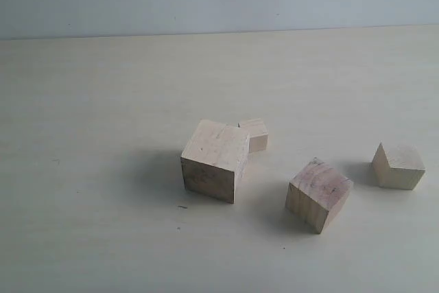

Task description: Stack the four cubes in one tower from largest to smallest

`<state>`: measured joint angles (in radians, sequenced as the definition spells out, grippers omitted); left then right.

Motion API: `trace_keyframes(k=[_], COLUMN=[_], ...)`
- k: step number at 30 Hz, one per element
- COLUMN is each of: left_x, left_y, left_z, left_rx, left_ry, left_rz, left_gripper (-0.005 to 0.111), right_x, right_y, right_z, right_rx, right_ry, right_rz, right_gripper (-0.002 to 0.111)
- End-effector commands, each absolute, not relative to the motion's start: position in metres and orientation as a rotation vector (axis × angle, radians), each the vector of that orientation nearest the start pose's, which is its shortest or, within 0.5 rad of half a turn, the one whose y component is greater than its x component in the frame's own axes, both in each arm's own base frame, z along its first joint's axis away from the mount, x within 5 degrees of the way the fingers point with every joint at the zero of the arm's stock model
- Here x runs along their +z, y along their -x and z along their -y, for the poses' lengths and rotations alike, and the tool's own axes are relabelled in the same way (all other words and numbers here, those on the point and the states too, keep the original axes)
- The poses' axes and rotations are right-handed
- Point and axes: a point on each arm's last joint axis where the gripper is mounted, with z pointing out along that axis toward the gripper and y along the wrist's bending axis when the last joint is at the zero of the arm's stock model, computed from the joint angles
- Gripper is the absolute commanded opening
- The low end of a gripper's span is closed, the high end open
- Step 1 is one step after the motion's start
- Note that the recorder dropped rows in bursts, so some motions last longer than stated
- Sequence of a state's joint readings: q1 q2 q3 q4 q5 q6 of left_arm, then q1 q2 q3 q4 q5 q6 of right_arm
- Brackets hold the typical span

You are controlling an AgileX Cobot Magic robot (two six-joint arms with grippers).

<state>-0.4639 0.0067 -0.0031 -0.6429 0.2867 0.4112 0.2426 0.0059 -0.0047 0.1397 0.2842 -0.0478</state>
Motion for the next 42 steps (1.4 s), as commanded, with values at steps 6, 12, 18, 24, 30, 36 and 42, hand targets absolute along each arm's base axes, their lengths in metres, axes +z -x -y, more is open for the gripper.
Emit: trace_keyframes(k=[6,12,18,24,30,36,42], left_x=[0.193,0.193,0.193,0.193,0.195,0.208,0.213], left_y=[-0.042,-0.042,-0.042,-0.042,-0.043,-0.045,-0.049], left_z=[0.038,0.038,0.038,0.038,0.037,0.035,0.028], left_rx=[-0.634,-0.634,-0.634,-0.633,-0.669,-1.017,-1.169], left_ry=[-0.352,-0.353,-0.353,-0.351,-0.301,0.1,0.378], left_rz=[-1.715,-1.717,-1.717,-1.714,-1.699,-1.633,-1.562], left_gripper=[0.0,0.0,0.0,0.0,0.0,0.0,0.0], right_x=[0.189,0.189,0.189,0.189,0.189,0.189,0.189], right_y=[-0.053,-0.053,-0.053,-0.053,-0.053,-0.053,-0.053], right_z=[-0.016,-0.016,-0.016,-0.016,-0.016,-0.016,-0.016], right_rx=[0.262,0.262,0.262,0.262,0.262,0.262,0.262], right_ry=[0.164,0.164,0.164,0.164,0.164,0.164,0.164], right_rz=[-1.749,-1.749,-1.749,-1.749,-1.749,-1.749,-1.749], right_gripper=[0.0,0.0,0.0,0.0,0.0,0.0,0.0])
